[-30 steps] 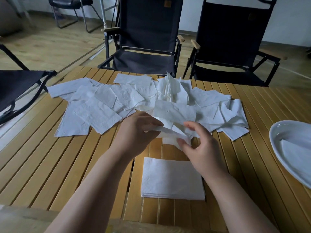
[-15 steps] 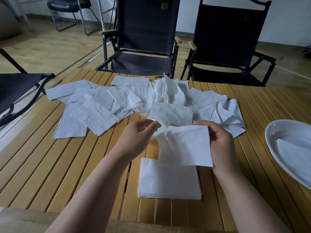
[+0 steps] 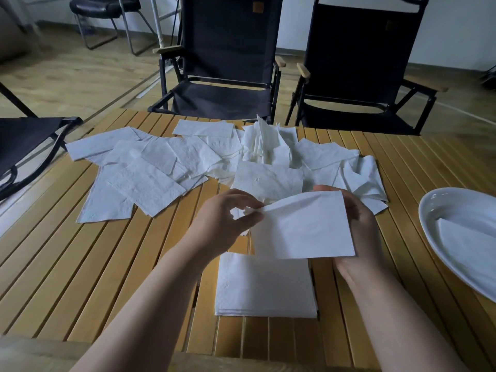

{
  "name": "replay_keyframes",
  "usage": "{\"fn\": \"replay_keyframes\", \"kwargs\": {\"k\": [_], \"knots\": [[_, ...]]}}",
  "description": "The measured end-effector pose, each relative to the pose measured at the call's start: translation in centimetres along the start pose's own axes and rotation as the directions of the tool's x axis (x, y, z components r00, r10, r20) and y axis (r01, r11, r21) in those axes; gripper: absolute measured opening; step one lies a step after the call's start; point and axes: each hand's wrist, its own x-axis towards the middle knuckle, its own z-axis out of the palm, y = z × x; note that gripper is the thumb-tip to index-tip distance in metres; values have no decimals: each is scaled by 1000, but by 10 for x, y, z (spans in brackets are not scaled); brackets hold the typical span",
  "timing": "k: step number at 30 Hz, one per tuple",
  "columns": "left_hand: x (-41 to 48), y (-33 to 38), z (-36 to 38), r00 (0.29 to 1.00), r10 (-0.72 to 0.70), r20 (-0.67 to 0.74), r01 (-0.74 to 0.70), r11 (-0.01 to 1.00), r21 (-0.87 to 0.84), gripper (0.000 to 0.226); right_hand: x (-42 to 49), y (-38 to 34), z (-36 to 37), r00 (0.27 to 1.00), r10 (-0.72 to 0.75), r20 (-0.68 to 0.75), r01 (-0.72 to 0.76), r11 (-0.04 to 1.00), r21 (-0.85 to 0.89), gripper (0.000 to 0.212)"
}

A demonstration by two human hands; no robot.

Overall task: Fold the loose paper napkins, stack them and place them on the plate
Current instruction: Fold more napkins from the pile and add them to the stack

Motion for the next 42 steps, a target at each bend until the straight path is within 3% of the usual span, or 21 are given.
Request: {"fn": "replay_keyframes", "kwargs": {"k": [6,11,13,15,20,24,31,35,38,42], "knots": [[-3,1,-8,999,-11,-42,8,997,-76,14,4,3,-5,1000,-26,-3,25,990,-137,24],[-4,5,-12,997,-52,-53,42,983,-180,18,5,2,-4,999,37,38,-31,990,-137,27],[-5,6,-12,994,-87,-64,73,977,-201,17,6,2,-5,994,95,55,-91,994,-62,37],[-6,6,-12,992,-103,-76,85,973,-215,17,7,3,-8,993,69,93,-59,993,-105,48],[-6,7,-12,990,-113,-87,96,978,-184,19,8,9,-9,988,-107,114,139,934,-330,5],[-8,9,-14,989,-136,-55,121,969,-215,22,7,10,-11,978,-85,192,156,905,-396,15],[-10,12,-19,986,-167,-10,160,954,-252,19,6,8,-14,976,-148,161,211,834,-511,4],[-14,11,-34,960,-215,178,249,949,-194,18,5,1,-14,981,-53,188,144,847,-512,6],[-20,5,-43,881,-333,338,379,922,-79,14,2,-2,-17,946,208,247,-32,821,-570,5],[-23,4,-42,725,-448,523,460,880,117,12,-2,3,-24,838,466,283,-85,625,-776,11]]}}
